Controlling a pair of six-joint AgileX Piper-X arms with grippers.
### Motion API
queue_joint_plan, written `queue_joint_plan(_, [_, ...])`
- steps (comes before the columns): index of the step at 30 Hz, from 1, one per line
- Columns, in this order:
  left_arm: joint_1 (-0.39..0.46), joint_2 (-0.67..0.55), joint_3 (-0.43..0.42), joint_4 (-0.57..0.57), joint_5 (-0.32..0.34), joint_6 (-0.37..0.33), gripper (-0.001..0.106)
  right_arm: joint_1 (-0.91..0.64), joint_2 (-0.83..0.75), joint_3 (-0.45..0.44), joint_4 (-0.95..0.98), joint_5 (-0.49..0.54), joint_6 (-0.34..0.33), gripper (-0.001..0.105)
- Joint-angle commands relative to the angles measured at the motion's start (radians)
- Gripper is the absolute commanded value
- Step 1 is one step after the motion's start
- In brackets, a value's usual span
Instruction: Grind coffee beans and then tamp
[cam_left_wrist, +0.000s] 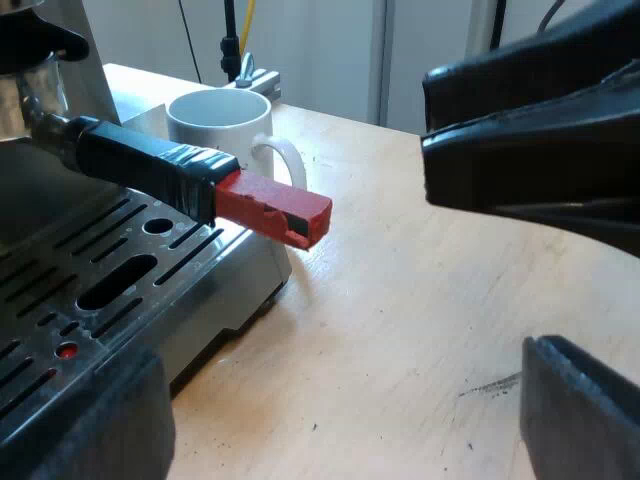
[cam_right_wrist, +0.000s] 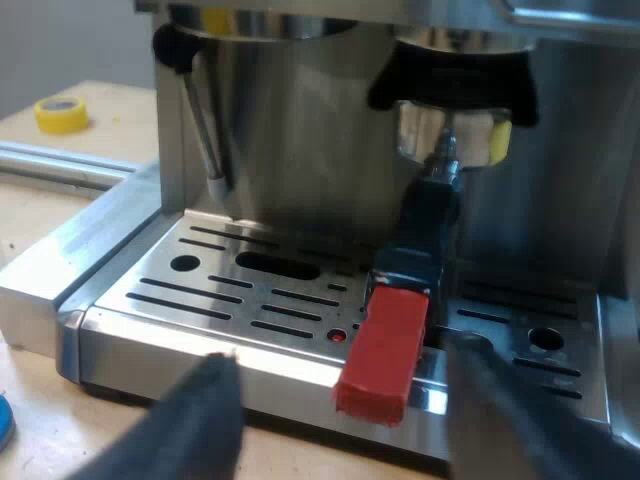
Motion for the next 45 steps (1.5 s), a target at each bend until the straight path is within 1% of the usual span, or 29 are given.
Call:
queue_joint_plan(1, [-0.007, 0.001, -0.005, -0.012, 0.006, -0.013, 0.073, -0.029, -0.007, -0.055, 0.109, 0.005, 0.052, 0.054])
queue_joint_plan(3, [-0.007, 0.001, -0.005, -0.012, 0.006, -0.013, 0.073, -0.066, -0.007, -0.102, 0.220, -0.037, 0.107, 0.054])
queue_joint_plan(4, [-0.007, 0.001, -0.005, -0.012, 0.006, -0.013, 0.073, -0.082, -0.007, -0.117, 0.247, -0.057, 0.123, 0.054])
queue_joint_plan(5, [-0.007, 0.001, -0.005, -0.012, 0.006, -0.013, 0.073, -0.104, -0.007, -0.135, 0.289, -0.107, 0.145, 0.056])
queue_joint_plan(6, [-0.007, 0.001, -0.005, -0.012, 0.006, -0.013, 0.073, -0.131, -0.007, -0.153, 0.333, -0.154, 0.163, 0.059])
queue_joint_plan(8, [-0.007, 0.001, -0.005, -0.012, 0.006, -0.013, 0.073, -0.167, -0.007, -0.172, 0.385, -0.193, 0.165, 0.065])
queue_joint_plan(9, [-0.007, 0.001, -0.005, -0.012, 0.006, -0.013, 0.073, -0.185, -0.007, -0.183, 0.404, -0.196, 0.165, 0.066])
queue_joint_plan(10, [-0.007, 0.001, -0.005, -0.012, 0.006, -0.013, 0.073, -0.191, -0.007, -0.187, 0.410, -0.198, 0.165, 0.066])
queue_joint_plan(13, [-0.007, 0.001, -0.005, -0.012, 0.006, -0.013, 0.073, -0.234, -0.007, -0.198, 0.413, -0.252, 0.180, 0.065])
queue_joint_plan(15, [-0.007, 0.001, -0.005, -0.012, 0.006, -0.013, 0.073, -0.268, 0.007, -0.220, 0.465, -0.305, 0.218, 0.065])
queue_joint_plan(16, [-0.007, 0.001, -0.005, -0.012, 0.006, -0.013, 0.073, -0.278, 0.012, -0.229, 0.494, -0.328, 0.225, 0.065])
queue_joint_plan(18, [-0.007, 0.001, -0.005, -0.012, 0.006, -0.013, 0.073, -0.309, 0.044, -0.266, 0.568, -0.394, 0.261, 0.065])
queue_joint_plan(20, [-0.007, 0.001, -0.005, -0.012, 0.006, -0.013, 0.073, -0.331, 0.067, -0.293, 0.595, -0.432, 0.271, 0.065])
queue_joint_plan(23, [-0.007, 0.001, -0.005, -0.012, 0.006, -0.013, 0.073, -0.363, 0.106, -0.320, 0.598, -0.468, 0.281, 0.065])
queue_joint_plan(25, [-0.007, 0.001, -0.005, -0.012, 0.006, -0.013, 0.073, -0.377, 0.122, -0.329, 0.598, -0.489, 0.301, 0.065])
queue_joint_plan(26, [-0.007, 0.001, -0.005, -0.012, 0.006, -0.013, 0.073, -0.390, 0.132, -0.330, 0.598, -0.513, 0.327, 0.065])
queue_joint_plan(29, [-0.007, 0.001, -0.005, -0.012, 0.006, -0.013, 0.073, -0.421, 0.154, -0.330, 0.598, -0.574, 0.360, 0.065])
queue_joint_plan(32, [-0.007, 0.001, -0.005, -0.012, 0.006, -0.013, 0.073, -0.445, 0.175, -0.330, 0.598, -0.599, 0.373, 0.065])
queue_joint_plan(36, [-0.007, 0.001, -0.005, -0.012, 0.006, -0.013, 0.073, -0.449, 0.196, -0.330, 0.594, -0.594, 0.373, 0.062])
queue_joint_plan(45, [-0.007, 0.001, -0.005, -0.012, 0.006, -0.013, 0.073, -0.472, 0.246, -0.330, 0.548, -0.592, 0.373, 0.062])
